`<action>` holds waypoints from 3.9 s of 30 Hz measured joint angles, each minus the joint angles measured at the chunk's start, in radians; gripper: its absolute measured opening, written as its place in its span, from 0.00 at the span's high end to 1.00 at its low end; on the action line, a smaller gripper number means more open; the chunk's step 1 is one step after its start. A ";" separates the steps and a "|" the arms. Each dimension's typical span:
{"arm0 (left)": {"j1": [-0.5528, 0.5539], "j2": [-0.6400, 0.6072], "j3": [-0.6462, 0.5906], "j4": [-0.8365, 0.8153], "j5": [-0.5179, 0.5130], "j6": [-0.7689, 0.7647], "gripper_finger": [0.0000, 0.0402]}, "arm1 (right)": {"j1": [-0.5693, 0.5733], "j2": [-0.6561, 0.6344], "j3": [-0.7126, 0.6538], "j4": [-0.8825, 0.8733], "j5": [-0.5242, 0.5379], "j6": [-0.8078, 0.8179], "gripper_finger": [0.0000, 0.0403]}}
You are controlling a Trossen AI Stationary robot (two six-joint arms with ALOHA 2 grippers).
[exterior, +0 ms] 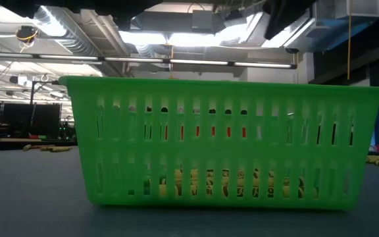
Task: Sort crayons
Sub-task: Put the green crayon into the green bin
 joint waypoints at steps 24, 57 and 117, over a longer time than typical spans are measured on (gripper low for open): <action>0.044 0.031 0.000 0.023 0.000 -0.051 0.73 | -0.518 -0.389 -0.450 -0.183 0.044 0.167 0.56; 0.044 0.031 0.000 0.022 0.000 -0.041 0.73 | -0.836 0.118 -0.571 -0.139 -0.044 -0.146 0.58; 0.044 0.031 0.000 0.027 0.000 -0.024 0.73 | 0.038 0.099 -0.259 0.756 -0.264 -0.014 0.96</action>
